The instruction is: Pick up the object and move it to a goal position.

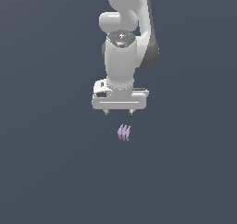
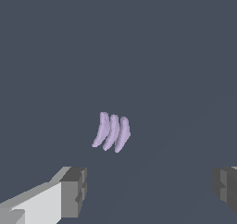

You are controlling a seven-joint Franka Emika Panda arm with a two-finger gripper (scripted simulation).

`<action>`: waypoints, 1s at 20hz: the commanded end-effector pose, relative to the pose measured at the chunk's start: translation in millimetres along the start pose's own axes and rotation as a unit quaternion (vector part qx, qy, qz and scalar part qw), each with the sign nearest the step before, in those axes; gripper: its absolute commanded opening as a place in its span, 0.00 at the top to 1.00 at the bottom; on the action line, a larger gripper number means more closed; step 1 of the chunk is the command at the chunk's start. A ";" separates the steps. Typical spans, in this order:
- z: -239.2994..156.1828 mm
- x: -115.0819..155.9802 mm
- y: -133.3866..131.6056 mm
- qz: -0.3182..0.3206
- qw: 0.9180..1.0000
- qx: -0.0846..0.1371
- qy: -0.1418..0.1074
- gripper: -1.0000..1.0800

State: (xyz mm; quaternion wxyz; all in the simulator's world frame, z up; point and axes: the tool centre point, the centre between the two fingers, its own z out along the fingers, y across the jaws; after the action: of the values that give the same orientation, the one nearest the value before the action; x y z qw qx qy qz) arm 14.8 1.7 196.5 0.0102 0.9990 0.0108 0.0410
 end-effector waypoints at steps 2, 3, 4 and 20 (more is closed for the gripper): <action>0.0 0.2 -0.5 0.000 1.000 0.000 0.000 0.04; -0.7 0.5 -2.4 -0.001 1.000 0.001 0.000 0.04; -1.6 1.1 -5.3 -0.001 1.000 0.002 0.001 0.04; -0.6 6.4 -31.2 0.002 1.000 0.011 0.002 0.04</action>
State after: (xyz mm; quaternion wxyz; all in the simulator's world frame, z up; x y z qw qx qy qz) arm 20.3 33.2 200.8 -0.0011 0.9989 0.0125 0.0443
